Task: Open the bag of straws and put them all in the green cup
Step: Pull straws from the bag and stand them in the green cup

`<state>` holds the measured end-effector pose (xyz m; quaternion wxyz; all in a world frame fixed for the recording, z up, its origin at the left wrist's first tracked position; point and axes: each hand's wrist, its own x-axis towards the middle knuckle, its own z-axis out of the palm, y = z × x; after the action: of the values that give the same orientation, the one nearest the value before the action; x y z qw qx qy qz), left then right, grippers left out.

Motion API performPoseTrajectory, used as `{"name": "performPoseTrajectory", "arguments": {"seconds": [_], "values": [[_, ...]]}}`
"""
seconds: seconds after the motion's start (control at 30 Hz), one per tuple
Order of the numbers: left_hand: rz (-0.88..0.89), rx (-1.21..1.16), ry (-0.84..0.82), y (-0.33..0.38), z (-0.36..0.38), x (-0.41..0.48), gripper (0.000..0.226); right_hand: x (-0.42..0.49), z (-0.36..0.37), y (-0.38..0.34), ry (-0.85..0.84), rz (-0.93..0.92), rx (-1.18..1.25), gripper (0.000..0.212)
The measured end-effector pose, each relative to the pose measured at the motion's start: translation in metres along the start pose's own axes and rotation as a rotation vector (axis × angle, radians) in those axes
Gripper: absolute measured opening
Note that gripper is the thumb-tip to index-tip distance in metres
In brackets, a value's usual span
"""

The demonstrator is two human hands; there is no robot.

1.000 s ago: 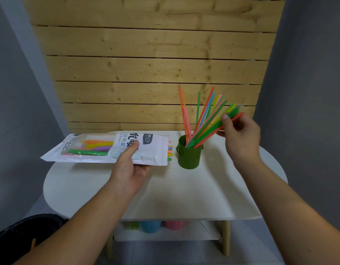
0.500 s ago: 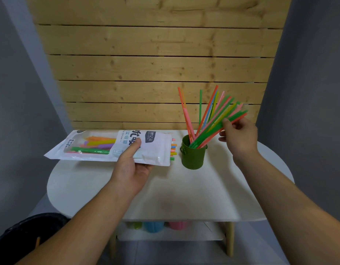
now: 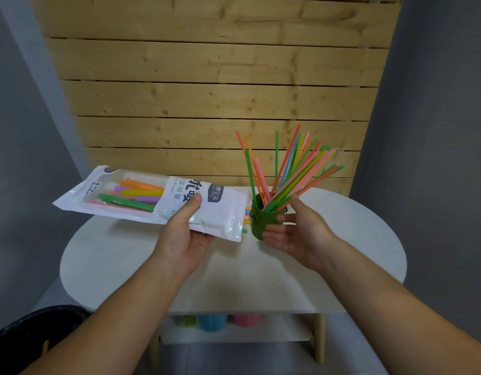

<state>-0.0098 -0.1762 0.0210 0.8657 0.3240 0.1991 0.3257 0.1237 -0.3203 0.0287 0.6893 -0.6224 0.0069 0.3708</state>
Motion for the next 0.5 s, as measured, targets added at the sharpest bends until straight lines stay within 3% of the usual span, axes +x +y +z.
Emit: {"name": "performPoseTrajectory", "arguments": {"seconds": [0.1, 0.23, 0.5], "values": [[0.019, 0.076, -0.045, -0.004, 0.005, -0.003, 0.017, -0.002, 0.021, 0.011, -0.077, 0.013, 0.244, 0.069], [0.061, 0.180, -0.083, -0.007, 0.007, -0.008, 0.025, -0.009, 0.042, 0.022, -0.054, 0.029, 0.390, 0.053], [0.055, 0.124, -0.023, -0.005, 0.003, -0.004, 0.022, -0.009, 0.051, 0.023, -0.042, -0.055, 0.397, 0.036]]}}
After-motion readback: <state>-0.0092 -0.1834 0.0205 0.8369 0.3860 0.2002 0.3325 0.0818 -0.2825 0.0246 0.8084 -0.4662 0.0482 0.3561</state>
